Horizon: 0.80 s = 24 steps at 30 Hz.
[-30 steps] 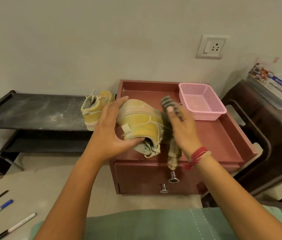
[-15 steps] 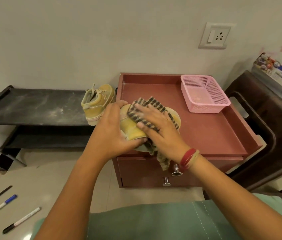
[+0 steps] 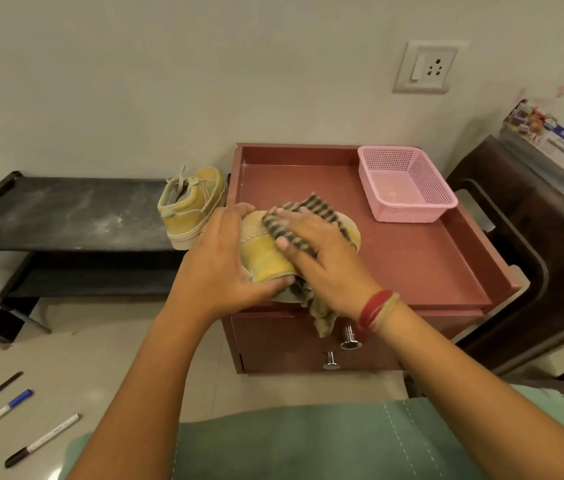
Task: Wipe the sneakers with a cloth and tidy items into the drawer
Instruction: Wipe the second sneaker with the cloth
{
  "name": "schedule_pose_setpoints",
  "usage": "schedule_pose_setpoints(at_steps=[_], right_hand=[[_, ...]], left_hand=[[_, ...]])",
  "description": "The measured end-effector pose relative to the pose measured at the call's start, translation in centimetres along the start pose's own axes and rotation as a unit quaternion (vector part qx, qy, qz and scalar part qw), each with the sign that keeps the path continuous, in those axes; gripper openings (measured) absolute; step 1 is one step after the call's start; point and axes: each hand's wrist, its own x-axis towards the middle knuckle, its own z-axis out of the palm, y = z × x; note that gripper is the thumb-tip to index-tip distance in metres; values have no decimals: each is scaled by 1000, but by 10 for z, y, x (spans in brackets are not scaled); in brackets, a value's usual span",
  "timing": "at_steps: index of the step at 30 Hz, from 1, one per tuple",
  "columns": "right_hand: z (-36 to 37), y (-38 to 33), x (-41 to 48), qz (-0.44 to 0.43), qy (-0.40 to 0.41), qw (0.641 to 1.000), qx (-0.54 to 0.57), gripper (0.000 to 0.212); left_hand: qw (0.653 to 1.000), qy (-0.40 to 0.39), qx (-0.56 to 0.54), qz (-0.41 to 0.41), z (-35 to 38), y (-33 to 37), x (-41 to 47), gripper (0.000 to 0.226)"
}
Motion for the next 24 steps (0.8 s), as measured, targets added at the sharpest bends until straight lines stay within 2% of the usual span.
schedule_pose_setpoints(at_steps=[2,5,6,10,14,18,20,24], right_hand=[[-2,3,-4,-21,-23,999,5,47],[-15,18,6,74,30,996,-44,45],[-15,17,5,81,35,995,-46,43],[-4,5,-9,-22,-10,999,23,42],[-18,37,6,96,40,993,-51,46],[-8,38,7,120,28,992,-25,42],[-3,23,2,101,16,995,-15,41],[6,0,-6,-23,-65,997,-18,42]], left_hand=[[1000,-3,3,-1,0,-1,0,101],[1000,-3,16,-12,1,0,1,105],[1000,-2,18,-11,2,1,1,105],[1000,-10,16,5,0,-1,1,104],[999,-30,14,-31,0,-4,1,106],[997,-58,11,-42,-1,-10,0,107],[996,-71,15,-45,1,-12,0,109],[996,-66,13,-55,6,-11,-1,107]])
